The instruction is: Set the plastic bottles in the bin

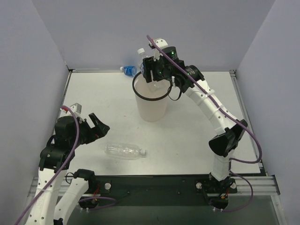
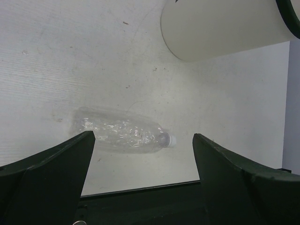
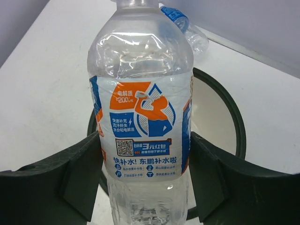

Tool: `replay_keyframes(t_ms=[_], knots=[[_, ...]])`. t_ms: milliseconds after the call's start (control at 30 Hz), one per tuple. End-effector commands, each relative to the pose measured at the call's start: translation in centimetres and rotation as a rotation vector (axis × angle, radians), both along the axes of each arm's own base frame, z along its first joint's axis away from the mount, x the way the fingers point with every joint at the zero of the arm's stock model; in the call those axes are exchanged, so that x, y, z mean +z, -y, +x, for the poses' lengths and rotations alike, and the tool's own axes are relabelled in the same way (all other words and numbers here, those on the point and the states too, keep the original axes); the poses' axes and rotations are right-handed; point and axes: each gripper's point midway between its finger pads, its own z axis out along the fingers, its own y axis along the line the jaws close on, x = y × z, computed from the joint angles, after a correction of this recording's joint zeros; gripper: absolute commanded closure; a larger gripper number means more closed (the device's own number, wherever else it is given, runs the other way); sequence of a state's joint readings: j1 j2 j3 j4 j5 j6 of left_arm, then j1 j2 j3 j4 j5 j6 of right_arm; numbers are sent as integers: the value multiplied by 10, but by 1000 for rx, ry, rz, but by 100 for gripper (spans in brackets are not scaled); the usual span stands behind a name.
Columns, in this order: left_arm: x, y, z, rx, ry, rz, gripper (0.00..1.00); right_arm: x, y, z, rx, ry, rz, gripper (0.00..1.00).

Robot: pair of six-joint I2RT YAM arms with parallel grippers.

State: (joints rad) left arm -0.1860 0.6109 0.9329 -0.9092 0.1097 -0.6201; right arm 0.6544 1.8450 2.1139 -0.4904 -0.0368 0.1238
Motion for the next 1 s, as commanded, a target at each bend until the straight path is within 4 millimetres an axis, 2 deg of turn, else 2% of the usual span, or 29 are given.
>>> replay_keyframes(t_ms=[0, 33, 67, 167, 233, 300, 433, 467, 500, 533, 567, 600, 667, 700, 733, 833, 900, 933, 967], knots=[[11, 1, 4, 5, 27, -16, 2, 0, -1, 25, -19, 43, 15, 37], [10, 1, 4, 6, 27, -15, 3, -8, -2, 28, -21, 32, 7, 34], [10, 0, 4, 9, 28, -15, 3, -10, -1, 29, -26, 30, 3, 21], [9, 0, 4, 11, 23, -13, 3, -18, 3, 29, -45, 15, -13, 8], [8, -1, 5, 14, 18, -8, 2, -13, 7, 23, -46, 21, -9, 5], [7, -1, 5, 16, 16, -7, 2, -16, 10, 18, -39, 11, -16, 5], [4, 0, 7, 13, 14, -10, 3, 2, 13, -4, 4, 9, 19, 8], [2, 1, 7, 12, 10, -12, 2, -4, 12, -14, 25, -26, 25, 9], [1, 1, 8, 10, 8, -9, 3, 2, 12, -26, 42, -27, 35, 10], [0, 0, 9, 11, 9, -7, 2, -1, 10, -35, 59, -43, 36, 10], [-1, 0, 9, 9, 7, -3, 3, -20, 10, -47, 77, -88, 9, 11], [-1, 0, 9, 9, 8, 2, 3, -15, 13, -60, 99, -78, 9, 11], [0, -1, 12, 9, 14, 11, 3, -28, 7, -85, 151, -95, -28, 11], [0, -2, 13, 7, 15, 21, 3, -39, 10, -100, 182, -104, -61, 11], [1, -2, 14, 4, 16, 25, 2, -46, 3, -117, 224, -114, -86, 11], [4, -3, 17, -2, 24, 47, 3, -71, 1, -150, 312, -144, -164, 12], [4, -4, 18, -7, 26, 60, 3, -87, -7, -174, 387, -167, -200, 15], [6, -4, 19, -10, 29, 62, 2, -103, -8, -186, 430, -197, -229, 17], [7, -5, 19, -9, 32, 65, 3, -111, -12, -195, 461, -206, -244, 17]])
